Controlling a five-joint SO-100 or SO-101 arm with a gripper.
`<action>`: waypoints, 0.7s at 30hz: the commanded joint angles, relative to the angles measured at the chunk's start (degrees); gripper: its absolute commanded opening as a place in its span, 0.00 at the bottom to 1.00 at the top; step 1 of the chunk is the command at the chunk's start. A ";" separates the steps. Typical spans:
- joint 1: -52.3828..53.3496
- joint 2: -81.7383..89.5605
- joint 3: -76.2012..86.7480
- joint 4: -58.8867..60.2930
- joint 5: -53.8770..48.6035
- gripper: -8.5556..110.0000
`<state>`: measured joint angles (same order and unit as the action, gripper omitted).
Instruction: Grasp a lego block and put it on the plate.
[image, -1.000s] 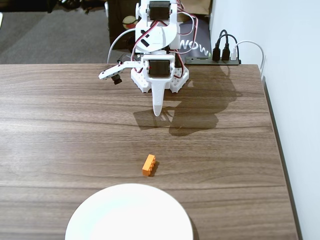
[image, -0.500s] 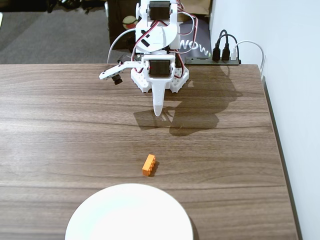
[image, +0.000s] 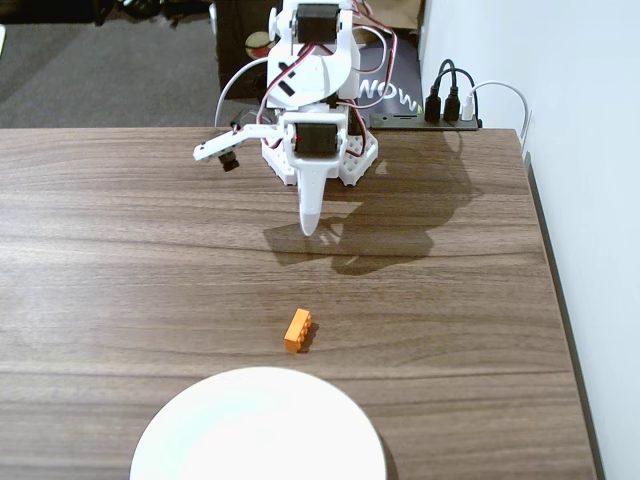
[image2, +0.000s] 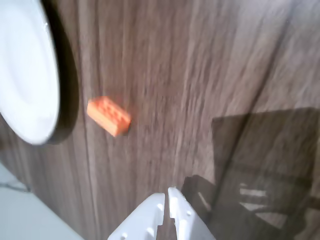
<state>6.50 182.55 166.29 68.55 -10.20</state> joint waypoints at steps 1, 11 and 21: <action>1.23 -6.42 -5.54 -2.99 -5.27 0.08; 4.04 -27.60 -20.57 -7.03 -24.43 0.08; 3.87 -32.61 -22.41 -8.00 -32.96 0.08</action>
<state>10.90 150.47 146.69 61.61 -41.48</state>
